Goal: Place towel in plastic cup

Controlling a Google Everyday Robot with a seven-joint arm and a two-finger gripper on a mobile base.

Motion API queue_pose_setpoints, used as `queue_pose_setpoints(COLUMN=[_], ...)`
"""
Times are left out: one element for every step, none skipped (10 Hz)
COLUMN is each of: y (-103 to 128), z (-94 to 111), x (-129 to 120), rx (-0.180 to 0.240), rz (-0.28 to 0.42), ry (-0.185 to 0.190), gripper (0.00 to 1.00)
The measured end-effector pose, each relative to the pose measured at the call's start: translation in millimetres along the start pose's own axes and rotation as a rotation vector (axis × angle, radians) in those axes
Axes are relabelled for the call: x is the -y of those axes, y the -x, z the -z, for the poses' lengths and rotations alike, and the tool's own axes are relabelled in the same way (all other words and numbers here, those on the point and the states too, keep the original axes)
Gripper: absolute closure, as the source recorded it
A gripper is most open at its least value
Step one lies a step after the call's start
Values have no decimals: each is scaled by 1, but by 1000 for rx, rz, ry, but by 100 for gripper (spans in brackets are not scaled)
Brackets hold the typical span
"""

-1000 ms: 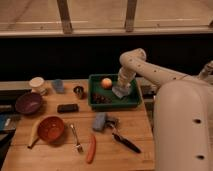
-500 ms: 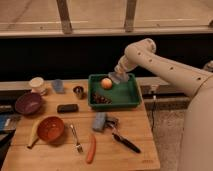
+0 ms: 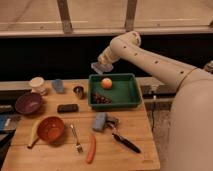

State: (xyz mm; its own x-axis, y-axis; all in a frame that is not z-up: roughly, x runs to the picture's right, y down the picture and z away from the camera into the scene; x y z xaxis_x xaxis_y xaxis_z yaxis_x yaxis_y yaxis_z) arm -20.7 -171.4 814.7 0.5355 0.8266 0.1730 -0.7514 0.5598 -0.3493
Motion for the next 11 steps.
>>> queue_pose_setpoints(y=[9,11,7,8,9,9,7,7,10,15,22], z=[-5,-5,-4,-3,-5,-5,-5,-6,-11,-18,-28], x=[-9,-12,-6,-5,-9,-9,-7,-8,-18,-29,-44], rx=[4,8,3,4,4,4,3,2,0,-4,-9], rz=[13,12,11,11,13,11,9,24,56,85,117], ry=[19,26,16,15,19,21,20,33,58,82,112], gripper=[100,100,100,100,100,100,100,100,100,100,100])
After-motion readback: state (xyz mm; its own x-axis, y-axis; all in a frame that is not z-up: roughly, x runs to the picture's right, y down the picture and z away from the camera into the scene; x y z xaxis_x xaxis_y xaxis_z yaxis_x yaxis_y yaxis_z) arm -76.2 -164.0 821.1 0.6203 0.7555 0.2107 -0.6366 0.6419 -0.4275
